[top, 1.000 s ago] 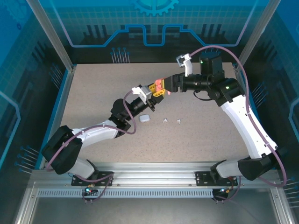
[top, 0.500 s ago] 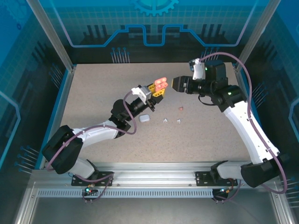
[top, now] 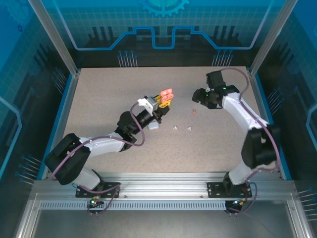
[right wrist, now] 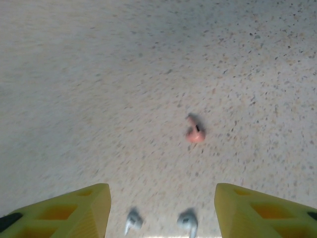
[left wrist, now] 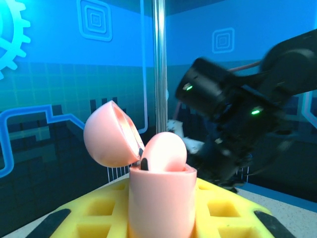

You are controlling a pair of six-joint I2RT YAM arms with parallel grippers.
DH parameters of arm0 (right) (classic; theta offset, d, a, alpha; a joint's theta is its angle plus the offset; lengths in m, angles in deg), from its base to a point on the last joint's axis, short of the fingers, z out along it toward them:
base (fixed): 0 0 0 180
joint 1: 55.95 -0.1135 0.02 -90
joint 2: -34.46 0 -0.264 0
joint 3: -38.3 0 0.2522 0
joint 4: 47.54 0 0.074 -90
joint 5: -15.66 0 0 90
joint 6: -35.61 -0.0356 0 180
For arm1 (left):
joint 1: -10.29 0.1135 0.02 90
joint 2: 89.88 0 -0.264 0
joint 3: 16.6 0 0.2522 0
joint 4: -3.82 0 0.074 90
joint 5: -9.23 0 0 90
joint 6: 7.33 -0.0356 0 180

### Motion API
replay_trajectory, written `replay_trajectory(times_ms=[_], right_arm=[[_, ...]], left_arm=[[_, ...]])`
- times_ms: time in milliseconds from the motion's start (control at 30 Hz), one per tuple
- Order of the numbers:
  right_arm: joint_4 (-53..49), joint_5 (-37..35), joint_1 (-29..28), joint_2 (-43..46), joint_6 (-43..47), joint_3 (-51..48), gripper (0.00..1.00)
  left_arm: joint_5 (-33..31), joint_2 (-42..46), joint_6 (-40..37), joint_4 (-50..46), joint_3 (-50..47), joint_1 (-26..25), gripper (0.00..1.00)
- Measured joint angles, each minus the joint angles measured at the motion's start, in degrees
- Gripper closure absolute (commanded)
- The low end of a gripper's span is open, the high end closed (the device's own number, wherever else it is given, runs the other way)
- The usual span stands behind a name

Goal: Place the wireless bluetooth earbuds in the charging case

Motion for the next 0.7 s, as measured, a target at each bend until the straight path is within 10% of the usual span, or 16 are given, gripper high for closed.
replay_trajectory(times_ms=[700], right_arm=[[-10.4,-8.9,-2.8,-32.7,-1.7,25.5,0.42]], left_arm=[[-0.9,4.1,2.5,1.3,-4.6,0.0,1.0]])
